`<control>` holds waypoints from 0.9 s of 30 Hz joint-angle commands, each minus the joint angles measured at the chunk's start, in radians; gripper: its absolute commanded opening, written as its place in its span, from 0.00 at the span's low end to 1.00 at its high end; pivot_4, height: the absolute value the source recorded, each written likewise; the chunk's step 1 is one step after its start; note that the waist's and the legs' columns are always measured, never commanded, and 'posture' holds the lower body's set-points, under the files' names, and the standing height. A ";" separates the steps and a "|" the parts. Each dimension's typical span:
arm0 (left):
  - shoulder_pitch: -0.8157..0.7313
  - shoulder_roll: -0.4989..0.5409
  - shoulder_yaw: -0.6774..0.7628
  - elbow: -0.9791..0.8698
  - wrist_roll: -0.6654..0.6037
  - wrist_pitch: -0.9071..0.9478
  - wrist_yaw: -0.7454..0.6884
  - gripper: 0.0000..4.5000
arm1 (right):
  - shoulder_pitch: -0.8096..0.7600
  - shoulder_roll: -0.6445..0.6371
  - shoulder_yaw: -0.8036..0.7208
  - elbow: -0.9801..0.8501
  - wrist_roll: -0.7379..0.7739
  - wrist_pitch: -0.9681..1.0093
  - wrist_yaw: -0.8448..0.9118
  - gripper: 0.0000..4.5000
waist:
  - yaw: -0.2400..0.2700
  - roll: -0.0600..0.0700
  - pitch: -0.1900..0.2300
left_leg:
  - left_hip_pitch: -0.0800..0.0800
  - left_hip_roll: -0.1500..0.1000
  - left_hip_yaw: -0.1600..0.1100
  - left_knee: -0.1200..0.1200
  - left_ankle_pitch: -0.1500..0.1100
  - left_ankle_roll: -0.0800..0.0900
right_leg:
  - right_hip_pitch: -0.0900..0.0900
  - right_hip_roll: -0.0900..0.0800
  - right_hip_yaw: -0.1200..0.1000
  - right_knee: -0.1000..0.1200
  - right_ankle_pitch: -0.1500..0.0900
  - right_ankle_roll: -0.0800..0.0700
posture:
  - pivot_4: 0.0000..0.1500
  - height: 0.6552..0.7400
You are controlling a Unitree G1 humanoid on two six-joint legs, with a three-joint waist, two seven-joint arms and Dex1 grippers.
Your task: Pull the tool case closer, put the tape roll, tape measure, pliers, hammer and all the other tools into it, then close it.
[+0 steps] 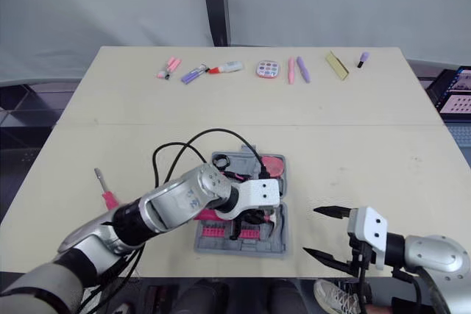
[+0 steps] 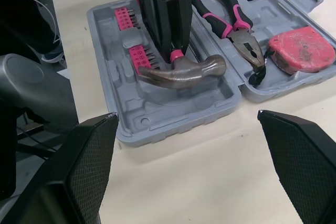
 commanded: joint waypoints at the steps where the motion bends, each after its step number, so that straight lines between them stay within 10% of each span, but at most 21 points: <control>1: 0.000 -0.027 0.001 -0.036 -0.008 0.021 0.027 0.02 | 0.007 -0.009 -0.027 -0.019 0.013 -0.003 0.005 1.00 | 0.000 0.000 0.000 | 0.000 0.000 0.000 0.000 0.000 0.000 | 0.000 0.000 0.000 0.000 0.000 0.000 | 1.00 1.00; 27: -0.009 -0.051 -0.038 0.057 0.004 -0.030 0.066 0.02 | 0.017 -0.001 -0.039 -0.033 0.011 0.003 -0.022 1.00 | 0.000 0.000 0.000 | 0.000 0.000 0.000 0.000 0.000 0.000 | 0.000 0.000 0.000 0.000 0.000 0.000 | 1.00 1.00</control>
